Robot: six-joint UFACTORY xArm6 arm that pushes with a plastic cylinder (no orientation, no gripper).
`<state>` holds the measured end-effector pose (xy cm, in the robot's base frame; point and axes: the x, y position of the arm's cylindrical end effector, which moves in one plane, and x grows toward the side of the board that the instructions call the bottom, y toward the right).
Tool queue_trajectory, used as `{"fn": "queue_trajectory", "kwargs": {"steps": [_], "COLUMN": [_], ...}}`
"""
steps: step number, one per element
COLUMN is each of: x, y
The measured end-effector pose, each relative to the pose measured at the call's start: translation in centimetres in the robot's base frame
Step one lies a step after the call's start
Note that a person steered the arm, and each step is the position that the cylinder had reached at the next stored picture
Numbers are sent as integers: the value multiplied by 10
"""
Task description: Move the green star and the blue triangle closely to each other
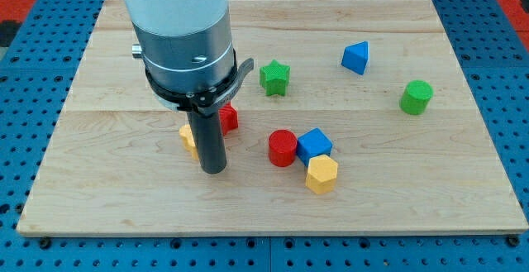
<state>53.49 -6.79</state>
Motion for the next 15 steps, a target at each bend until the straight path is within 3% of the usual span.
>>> {"fn": "queue_trajectory", "kwargs": {"steps": [3,4,5,6,7,8,9,12,13,15], "x": [-19,-72,-86,-137,-154,-155,-146,-91,-129,-181], "y": [-149,-157,-209,-144,-47,38,40,199,244,198]}}
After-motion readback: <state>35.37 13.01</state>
